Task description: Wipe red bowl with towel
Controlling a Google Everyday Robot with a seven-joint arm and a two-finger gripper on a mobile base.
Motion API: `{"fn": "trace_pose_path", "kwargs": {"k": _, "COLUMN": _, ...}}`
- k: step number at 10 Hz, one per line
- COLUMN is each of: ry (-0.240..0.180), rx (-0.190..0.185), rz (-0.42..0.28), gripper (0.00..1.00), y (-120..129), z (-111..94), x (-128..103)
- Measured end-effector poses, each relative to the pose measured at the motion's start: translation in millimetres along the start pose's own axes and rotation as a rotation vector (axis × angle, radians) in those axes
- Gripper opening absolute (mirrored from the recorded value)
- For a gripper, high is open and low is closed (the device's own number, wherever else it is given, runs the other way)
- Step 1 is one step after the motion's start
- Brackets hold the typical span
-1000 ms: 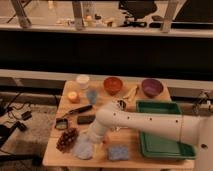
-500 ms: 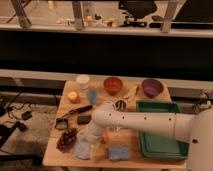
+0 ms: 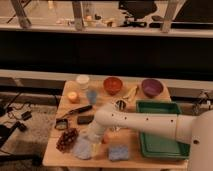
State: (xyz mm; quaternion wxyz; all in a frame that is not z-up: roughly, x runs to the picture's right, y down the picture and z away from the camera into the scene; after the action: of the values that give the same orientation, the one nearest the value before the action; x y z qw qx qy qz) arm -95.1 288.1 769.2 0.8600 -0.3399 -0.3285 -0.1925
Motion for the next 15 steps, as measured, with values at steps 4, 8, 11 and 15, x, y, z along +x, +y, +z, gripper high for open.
{"fn": "trace_pose_path", "kwargs": {"k": 4, "ry": -0.009, "rx": 0.009, "rz": 0.012, "gripper": 0.8, "y": 1.8, "z": 1.5, "x": 11.8}}
{"fn": "trace_pose_path", "kwargs": {"k": 8, "ry": -0.019, "rx": 0.01, "rz": -0.003, "gripper": 0.77, "y": 0.3, "z": 4.1, "x": 9.0}}
{"fn": "trace_pose_path", "kwargs": {"k": 11, "ry": -0.023, "rx": 0.014, "rz": -0.011, "gripper": 0.55, "y": -0.2, "z": 3.8, "x": 7.0}}
{"fn": "trace_pose_path", "kwargs": {"k": 15, "ry": -0.033, "rx": 0.013, "rz": -0.021, "gripper": 0.22, "y": 1.0, "z": 5.2, "x": 6.9}}
